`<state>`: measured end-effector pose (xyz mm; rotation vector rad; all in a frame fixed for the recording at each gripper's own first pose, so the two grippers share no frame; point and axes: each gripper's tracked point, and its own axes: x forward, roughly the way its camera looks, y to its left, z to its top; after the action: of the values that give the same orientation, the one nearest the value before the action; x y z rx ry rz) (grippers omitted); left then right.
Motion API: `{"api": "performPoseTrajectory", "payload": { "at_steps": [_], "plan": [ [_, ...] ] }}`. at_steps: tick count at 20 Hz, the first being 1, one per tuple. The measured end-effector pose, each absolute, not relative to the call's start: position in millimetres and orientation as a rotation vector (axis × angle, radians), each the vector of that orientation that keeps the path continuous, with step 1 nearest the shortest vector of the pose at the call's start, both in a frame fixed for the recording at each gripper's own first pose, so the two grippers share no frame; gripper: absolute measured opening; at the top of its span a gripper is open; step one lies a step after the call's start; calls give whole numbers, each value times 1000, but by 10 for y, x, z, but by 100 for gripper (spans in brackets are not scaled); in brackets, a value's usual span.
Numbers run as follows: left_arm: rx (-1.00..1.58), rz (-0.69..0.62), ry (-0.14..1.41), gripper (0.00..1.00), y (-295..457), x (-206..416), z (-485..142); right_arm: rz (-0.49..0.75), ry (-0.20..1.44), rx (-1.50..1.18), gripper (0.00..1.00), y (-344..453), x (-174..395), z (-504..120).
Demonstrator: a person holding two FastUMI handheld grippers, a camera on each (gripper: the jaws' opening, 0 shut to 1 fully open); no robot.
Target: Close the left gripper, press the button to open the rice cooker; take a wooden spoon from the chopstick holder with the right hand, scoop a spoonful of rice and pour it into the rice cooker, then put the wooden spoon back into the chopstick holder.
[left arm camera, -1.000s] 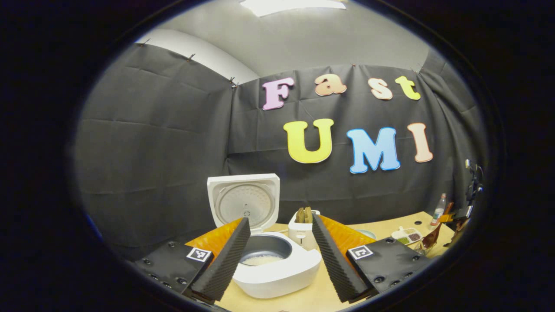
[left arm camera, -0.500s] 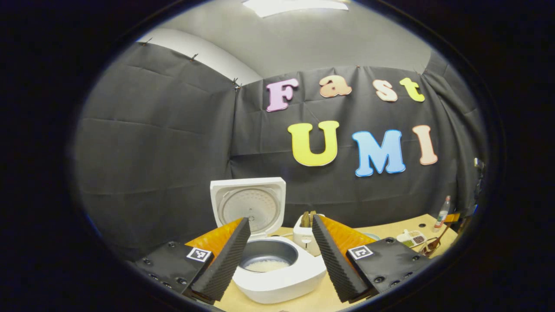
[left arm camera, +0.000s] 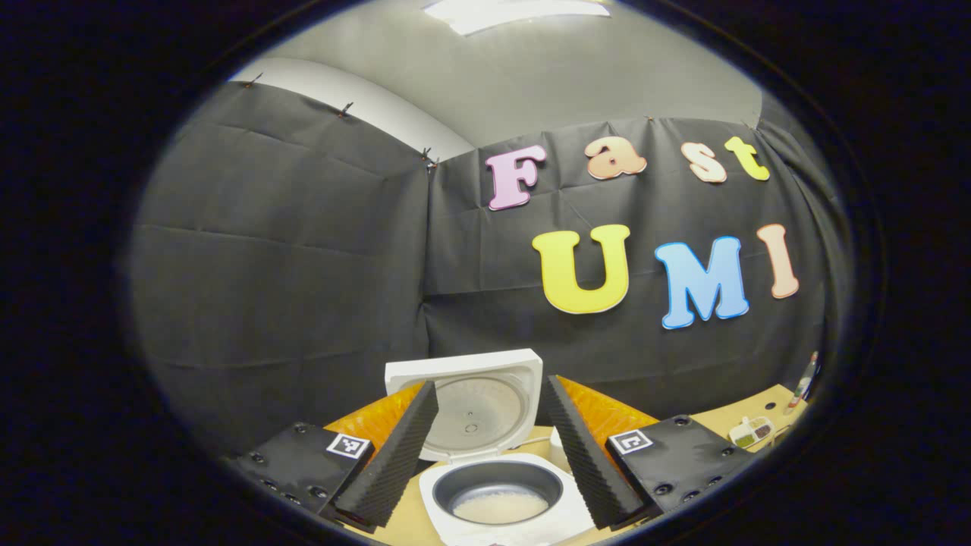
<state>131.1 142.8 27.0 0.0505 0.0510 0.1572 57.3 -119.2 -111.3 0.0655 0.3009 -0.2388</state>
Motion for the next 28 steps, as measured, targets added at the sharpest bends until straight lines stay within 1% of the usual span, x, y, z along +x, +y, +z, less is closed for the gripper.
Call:
{"api": "performPoseTrajectory", "payload": {
  "at_steps": [4, 5, 6, 7, 8, 9, 12, 16, 20, 21, 24, 26, 27, 28],
  "plan": [
    [31, 190, 27, 98, 1685, 1797, 473, -220, 309, 71, 100, -1050, 397, -1160],
    [27, 195, 30, 95, 1736, 1916, 493, -215, 303, 78, 100, -1016, 359, -1149],
    [25, 203, 31, 98, 1797, 2038, 497, -210, 292, 85, 100, -974, 323, -1120],
    [26, 206, 37, 98, 1844, 2162, 492, -208, 283, 89, 100, -939, 290, -1093],
    [29, 210, 43, 100, 1894, 2288, 469, -207, 277, 87, 100, -912, 255, -1083],
    [32, 209, 50, 98, 1936, 2411, 456, -201, 267, 85, 100, -873, 234, -1049],
    [38, 209, 64, 99, 2018, 2761, 372, -172, 242, 79, 99, -721, 161, -964],
    [31, 197, 121, 100, 2092, 3143, 120, -161, 234, 72, 100, -591, 79, -917],
    [-1, 193, 215, 100, 2154, 3356, -182, -170, 233, 57, 99, -547, -32, -886],
    [3, 197, 230, 98, 2176, 3378, -234, -176, 230, 56, 99, -548, -43, -867],
    [-15, 202, 279, 99, 2208, 3369, -396, -183, 219, 57, 99, -532, -57, -820],
    [-11, 200, 273, 93, 2207, 3364, -405, -179, 215, 51, 99, -513, -54, -822],
    [-15, 195, 273, 100, 2194, 3347, -399, -175, 216, 48, 99, -505, -44, -819],
    [-14, 192, 273, 97, 2162, 3326, -367, -167, 214, 48, 100, -493, -36, -823]
  ]
}}
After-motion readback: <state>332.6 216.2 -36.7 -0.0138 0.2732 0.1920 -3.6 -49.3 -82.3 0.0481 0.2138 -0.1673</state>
